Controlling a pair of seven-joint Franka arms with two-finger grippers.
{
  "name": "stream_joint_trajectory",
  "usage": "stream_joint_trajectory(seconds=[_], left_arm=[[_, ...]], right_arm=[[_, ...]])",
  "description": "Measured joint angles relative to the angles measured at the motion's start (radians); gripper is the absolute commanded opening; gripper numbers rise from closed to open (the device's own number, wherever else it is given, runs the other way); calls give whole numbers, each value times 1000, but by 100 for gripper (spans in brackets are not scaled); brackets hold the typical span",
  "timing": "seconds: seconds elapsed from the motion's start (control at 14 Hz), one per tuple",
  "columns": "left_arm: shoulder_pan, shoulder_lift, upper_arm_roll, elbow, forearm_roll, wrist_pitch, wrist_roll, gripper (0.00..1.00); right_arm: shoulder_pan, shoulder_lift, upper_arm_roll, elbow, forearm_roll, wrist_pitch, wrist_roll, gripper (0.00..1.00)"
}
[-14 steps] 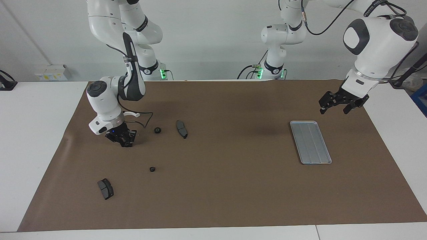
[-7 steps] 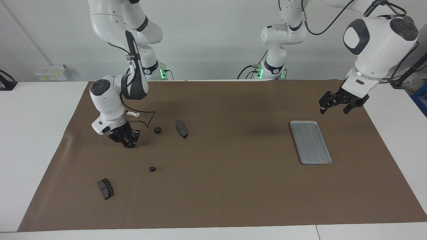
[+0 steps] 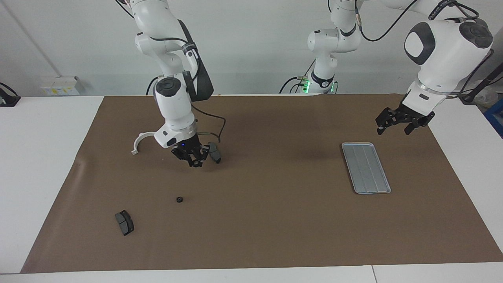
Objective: Pick bearing gear from pile to tray
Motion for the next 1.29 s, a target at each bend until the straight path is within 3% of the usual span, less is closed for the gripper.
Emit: stream_joint_trajectory(seconds=[0.36, 0.72, 0.93, 1.0, 1.07, 1.15, 1.22, 1.29], left_arm=[[0, 0, 0, 0, 0, 0, 0, 100], [0, 0, 0, 0, 0, 0, 0, 100], [0, 0, 0, 0, 0, 0, 0, 100], [0, 0, 0, 0, 0, 0, 0, 100], [0, 0, 0, 0, 0, 0, 0, 100], [0, 0, 0, 0, 0, 0, 0, 100], [0, 0, 0, 0, 0, 0, 0, 100], [0, 0, 0, 0, 0, 0, 0, 100]], right_arm=[[149, 117, -1, 168, -21, -60, 203, 2], [256, 307, -1, 387, -95, -120, 394, 2], [300, 374, -2, 429, -97, -116, 434, 7], [307, 385, -2, 432, -97, -107, 437, 21], [308, 390, -2, 432, -97, -104, 437, 26], [307, 391, -3, 431, -97, -104, 437, 46], [307, 393, -3, 428, -97, -103, 437, 75], [307, 395, -3, 426, -97, -100, 437, 87]])
